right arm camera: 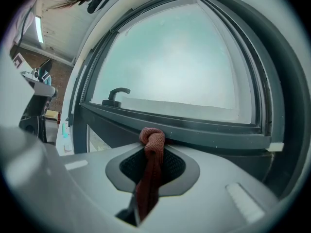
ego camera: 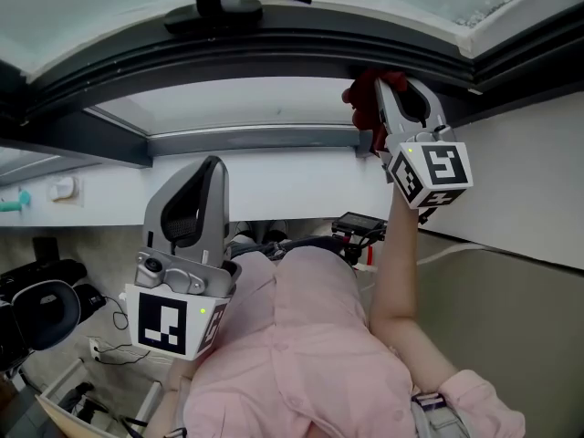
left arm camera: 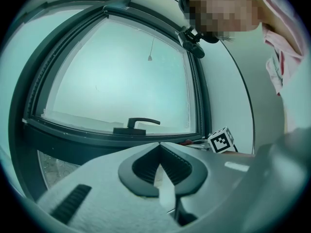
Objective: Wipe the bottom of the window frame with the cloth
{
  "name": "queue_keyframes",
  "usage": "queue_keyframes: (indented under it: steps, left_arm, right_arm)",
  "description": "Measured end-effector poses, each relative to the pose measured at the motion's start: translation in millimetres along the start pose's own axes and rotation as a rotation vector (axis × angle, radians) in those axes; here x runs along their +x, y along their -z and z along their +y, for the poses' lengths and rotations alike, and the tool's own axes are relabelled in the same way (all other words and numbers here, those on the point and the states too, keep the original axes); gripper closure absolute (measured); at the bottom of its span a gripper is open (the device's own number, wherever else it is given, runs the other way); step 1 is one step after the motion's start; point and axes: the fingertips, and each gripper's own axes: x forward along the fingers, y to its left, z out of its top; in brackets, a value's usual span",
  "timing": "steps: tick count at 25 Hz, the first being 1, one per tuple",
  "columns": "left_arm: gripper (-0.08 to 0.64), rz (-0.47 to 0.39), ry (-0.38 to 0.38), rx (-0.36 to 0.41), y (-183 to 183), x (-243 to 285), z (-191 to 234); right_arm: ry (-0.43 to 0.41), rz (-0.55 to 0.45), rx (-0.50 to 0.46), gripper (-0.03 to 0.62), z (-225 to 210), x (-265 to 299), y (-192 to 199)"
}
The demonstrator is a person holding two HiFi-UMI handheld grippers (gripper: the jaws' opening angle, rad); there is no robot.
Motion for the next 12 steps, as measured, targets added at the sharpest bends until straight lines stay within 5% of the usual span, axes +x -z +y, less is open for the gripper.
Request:
queue_keyframes:
  steps: [12]
  left_arm:
    - [0.560,-0.004,0.002,-0.013,0.8,-8.7,11.9]
  right_arm:
    - [0.051,0.024,-0.015,0.541,-9.9,-4.7,1.9]
